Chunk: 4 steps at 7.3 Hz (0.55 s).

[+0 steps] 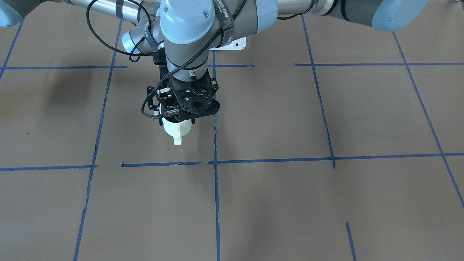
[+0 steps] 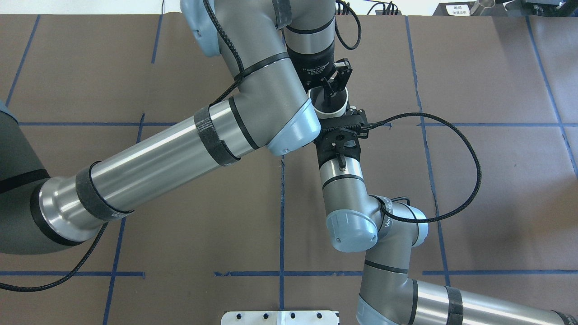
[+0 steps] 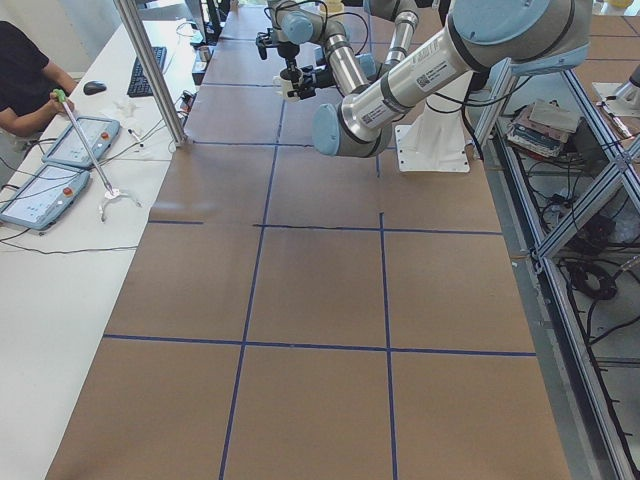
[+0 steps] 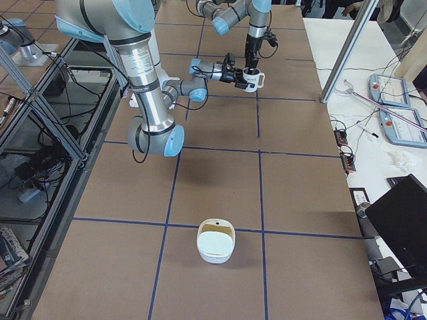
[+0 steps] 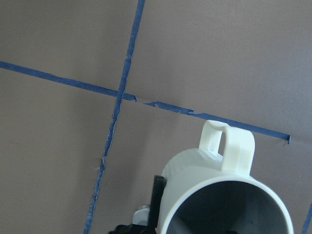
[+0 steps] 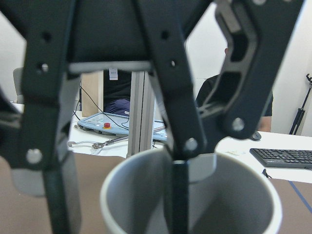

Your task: Left arm hands cup to right arm to dump lemon

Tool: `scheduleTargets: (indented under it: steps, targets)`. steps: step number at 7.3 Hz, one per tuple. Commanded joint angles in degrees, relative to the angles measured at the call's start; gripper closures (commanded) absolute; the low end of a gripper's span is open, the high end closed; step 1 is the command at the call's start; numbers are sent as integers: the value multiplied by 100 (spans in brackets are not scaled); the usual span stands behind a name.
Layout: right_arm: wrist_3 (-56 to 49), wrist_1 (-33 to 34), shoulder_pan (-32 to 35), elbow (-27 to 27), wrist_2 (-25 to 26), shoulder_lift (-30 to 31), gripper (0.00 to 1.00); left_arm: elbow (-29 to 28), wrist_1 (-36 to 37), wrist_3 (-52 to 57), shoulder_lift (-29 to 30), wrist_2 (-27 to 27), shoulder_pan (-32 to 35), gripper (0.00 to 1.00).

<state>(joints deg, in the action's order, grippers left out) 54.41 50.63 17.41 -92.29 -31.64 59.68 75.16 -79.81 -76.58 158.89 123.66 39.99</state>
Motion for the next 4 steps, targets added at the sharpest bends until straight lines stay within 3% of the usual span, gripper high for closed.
scheduleTargets:
  steps: [1, 3, 4]
  targets:
    - [-1, -44, -9, -43, 9, 8, 82, -1, 1, 3, 2, 0, 0, 76]
    - [-1, -53, 0, -87, 0, 35, 82, -1, 10, -6, 2, 0, 8, 82]
    - [8, -53, -18, -96, 9, 26, 52, 8, 10, -6, 2, -9, 8, 98]
